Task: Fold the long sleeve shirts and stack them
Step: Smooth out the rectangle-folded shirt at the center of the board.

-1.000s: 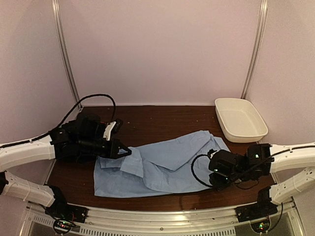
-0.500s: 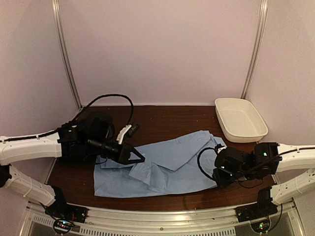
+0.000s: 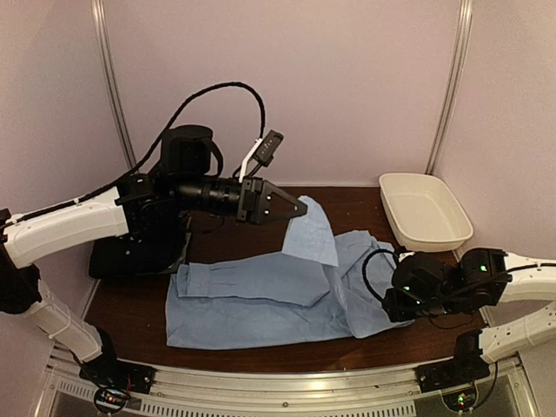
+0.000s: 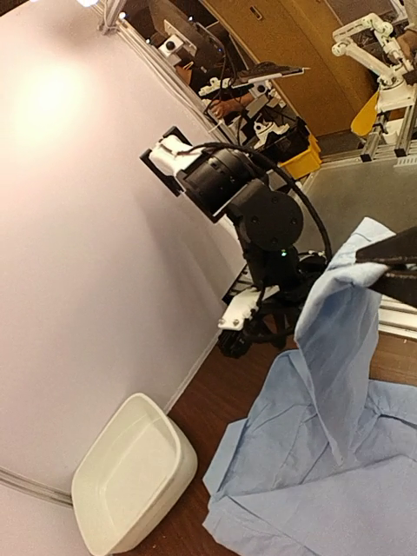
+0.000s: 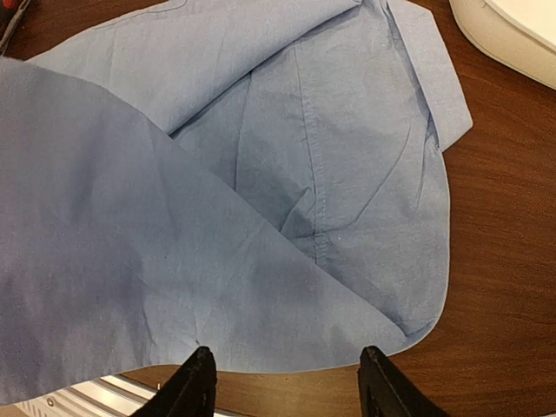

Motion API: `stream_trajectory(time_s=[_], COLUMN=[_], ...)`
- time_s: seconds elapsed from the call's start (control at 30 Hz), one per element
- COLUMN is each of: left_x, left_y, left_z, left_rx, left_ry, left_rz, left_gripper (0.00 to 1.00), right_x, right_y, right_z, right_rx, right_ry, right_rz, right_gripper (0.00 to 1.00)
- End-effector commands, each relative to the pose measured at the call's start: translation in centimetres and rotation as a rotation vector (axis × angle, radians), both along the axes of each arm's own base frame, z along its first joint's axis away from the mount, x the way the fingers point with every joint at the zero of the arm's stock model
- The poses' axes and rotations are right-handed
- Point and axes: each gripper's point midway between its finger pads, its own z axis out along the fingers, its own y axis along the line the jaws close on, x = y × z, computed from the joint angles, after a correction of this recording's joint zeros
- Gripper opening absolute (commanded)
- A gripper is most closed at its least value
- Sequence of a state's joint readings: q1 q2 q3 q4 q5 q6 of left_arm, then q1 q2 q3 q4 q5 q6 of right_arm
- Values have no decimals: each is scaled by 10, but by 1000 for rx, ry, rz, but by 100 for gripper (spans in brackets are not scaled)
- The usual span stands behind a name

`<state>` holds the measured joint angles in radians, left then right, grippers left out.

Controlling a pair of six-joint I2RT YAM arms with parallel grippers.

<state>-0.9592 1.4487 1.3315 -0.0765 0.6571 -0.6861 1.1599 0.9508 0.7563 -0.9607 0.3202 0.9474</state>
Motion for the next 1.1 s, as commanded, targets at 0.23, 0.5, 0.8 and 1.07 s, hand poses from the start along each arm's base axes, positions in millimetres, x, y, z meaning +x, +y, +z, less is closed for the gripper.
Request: stream_trajectory(time_s=[0.23,0.5,0.8,1.07], left_x=[56,125,150,154], left_y=[-36,-25,-15,-16], left_z=[61,63,65,70], left_rx=[-107,-83,-70,-73], left_ry=[-74,-53,-60,-67], left_rz=[98,262,293,283], left_gripper=[0,0,0,0], right_x=[4,7,7,8], right_y=[-12,-11,-14,-16], right_z=[36,39,33,26], right_rx=[144,143,135,104], right_ry=[-97,-117,-118,-113], right_rz=[-53,-48,-64,-63], right_gripper=[61,65,66,68])
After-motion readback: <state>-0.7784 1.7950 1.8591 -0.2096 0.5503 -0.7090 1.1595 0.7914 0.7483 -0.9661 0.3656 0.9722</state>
